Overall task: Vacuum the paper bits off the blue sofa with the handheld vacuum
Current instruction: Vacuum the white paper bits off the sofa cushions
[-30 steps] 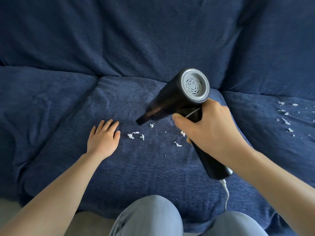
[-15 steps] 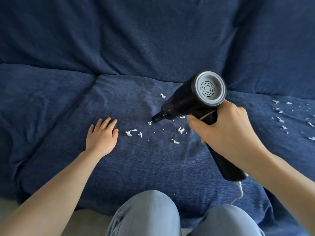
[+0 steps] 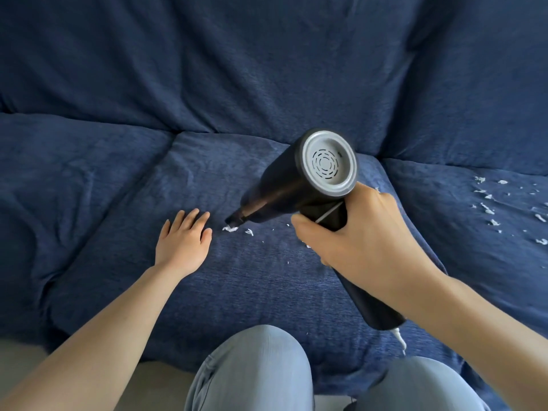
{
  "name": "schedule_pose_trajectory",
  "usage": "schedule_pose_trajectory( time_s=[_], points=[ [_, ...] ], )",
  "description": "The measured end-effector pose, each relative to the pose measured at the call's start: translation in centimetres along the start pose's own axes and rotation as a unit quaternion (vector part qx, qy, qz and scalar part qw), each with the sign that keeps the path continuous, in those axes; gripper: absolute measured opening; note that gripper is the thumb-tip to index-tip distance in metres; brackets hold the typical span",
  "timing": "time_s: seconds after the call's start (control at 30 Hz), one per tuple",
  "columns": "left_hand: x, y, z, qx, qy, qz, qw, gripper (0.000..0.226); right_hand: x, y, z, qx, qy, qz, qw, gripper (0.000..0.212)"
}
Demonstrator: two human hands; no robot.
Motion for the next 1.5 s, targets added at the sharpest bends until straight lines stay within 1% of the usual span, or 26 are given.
schedule_pose_trajectory(
  time_s=[0.23,0.37,0.47,0.7,0.87,1.0,1.23,1.4,1.5],
  points=[
    [0.0,-0.1,-0.2,0.005,-0.007,-0.002,1.0,0.051,0.4,-0.8,0.2,0.035,0.007,0.003,0.999,0.026],
    [-0.2,0.3,-0.2,0.014,-0.019,-0.009,1.0,0.05,-0.6,-1.0,-1.4,0.015,-0.003,0.024,1.0,0.033],
    [-0.4,0.2,0.1,0.022,-0.016,-0.013,1.0,0.051,-1.4,-1.2,-2.5,-0.002,0.005,0.039,0.999,0.026],
    [-0.9,0.1,0.0,0.023,-0.018,-0.022,0.999,0.05,-2.7,-1.9,-4.5,-0.023,0.003,0.072,0.997,0.024],
    [-4.5,-0.3,-0.2,0.026,-0.022,0.036,0.999,0.051,-3.7,-2.3,-5.5,-0.033,0.016,0.086,0.996,0.023],
    [-7.6,-0.1,0.0,0.042,-0.037,0.07,0.996,0.053,-4.5,-2.3,-6.2,-0.034,0.017,0.095,0.995,0.025],
    [-7.6,-0.3,0.3,0.045,-0.002,0.078,0.996,0.052,-5.9,-2.2,-7.7,-0.078,-0.022,0.091,0.993,0.02],
    [-7.6,-0.5,0.3,0.039,0.004,0.077,0.996,0.052,-5.5,-2.6,-7.5,-0.071,-0.025,0.072,0.995,0.023],
    [-7.4,-0.7,0.6,0.044,0.005,0.075,0.996,0.052,-4.5,-3.1,-7.0,-0.044,-0.005,0.065,0.997,0.026]
  ],
)
Point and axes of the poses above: each hand's wrist, its own y-axis towards the middle knuckle, its own z-axis out of the palm, x = y × z, the point moved 9 cm from there along y, towards the middle knuckle, and after that the axes turned 5 degrees about y, right-handed, at the moved point
